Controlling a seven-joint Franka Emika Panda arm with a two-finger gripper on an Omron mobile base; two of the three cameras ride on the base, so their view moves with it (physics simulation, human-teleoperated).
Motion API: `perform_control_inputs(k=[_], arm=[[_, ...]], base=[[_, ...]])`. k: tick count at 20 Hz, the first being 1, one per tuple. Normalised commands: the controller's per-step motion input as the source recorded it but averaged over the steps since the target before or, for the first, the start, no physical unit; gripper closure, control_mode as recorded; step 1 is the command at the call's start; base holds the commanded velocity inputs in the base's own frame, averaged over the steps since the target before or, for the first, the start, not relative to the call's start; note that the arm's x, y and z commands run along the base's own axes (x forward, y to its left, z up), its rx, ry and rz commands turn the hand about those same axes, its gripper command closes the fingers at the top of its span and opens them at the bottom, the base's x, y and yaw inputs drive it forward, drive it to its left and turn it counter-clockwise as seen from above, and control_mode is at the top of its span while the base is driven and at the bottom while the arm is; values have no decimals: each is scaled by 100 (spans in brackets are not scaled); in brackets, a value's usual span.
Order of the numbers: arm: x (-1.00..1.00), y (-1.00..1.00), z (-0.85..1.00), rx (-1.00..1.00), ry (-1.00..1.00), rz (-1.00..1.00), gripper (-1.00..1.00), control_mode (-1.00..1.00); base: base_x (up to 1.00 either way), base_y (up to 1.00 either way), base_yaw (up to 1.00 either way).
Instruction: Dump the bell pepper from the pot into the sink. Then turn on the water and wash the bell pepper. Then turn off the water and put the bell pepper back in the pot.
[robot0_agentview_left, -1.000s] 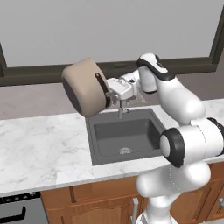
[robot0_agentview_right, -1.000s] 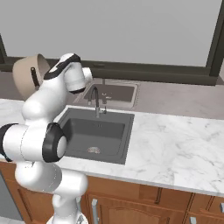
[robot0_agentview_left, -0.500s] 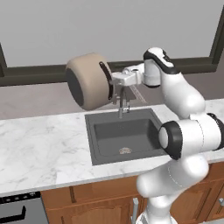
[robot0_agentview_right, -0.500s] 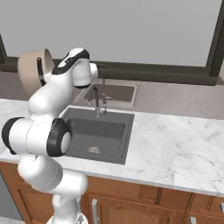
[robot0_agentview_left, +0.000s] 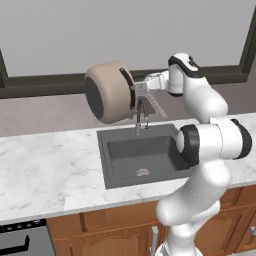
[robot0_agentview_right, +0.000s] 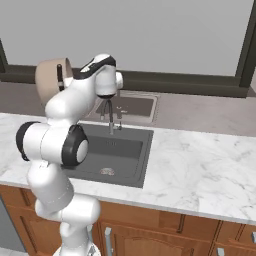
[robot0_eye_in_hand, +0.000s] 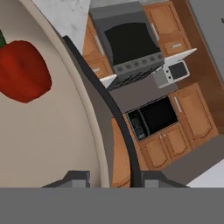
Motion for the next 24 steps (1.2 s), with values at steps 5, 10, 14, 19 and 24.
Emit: perform_control_inputs(k=[5, 10, 14, 19, 24], arm=[[36, -8, 0, 0, 0, 0, 100, -100], [37, -3, 2, 0, 0, 0, 100, -100], [43, -4, 0, 0, 0, 0, 100, -100], [29, -7, 0, 1, 1, 0, 100, -100], [14, -2, 0, 15, 11, 0, 100, -100]], base=[[0, 0, 0], [0, 0, 0], [0, 0, 0], [0, 0, 0], [0, 0, 0]])
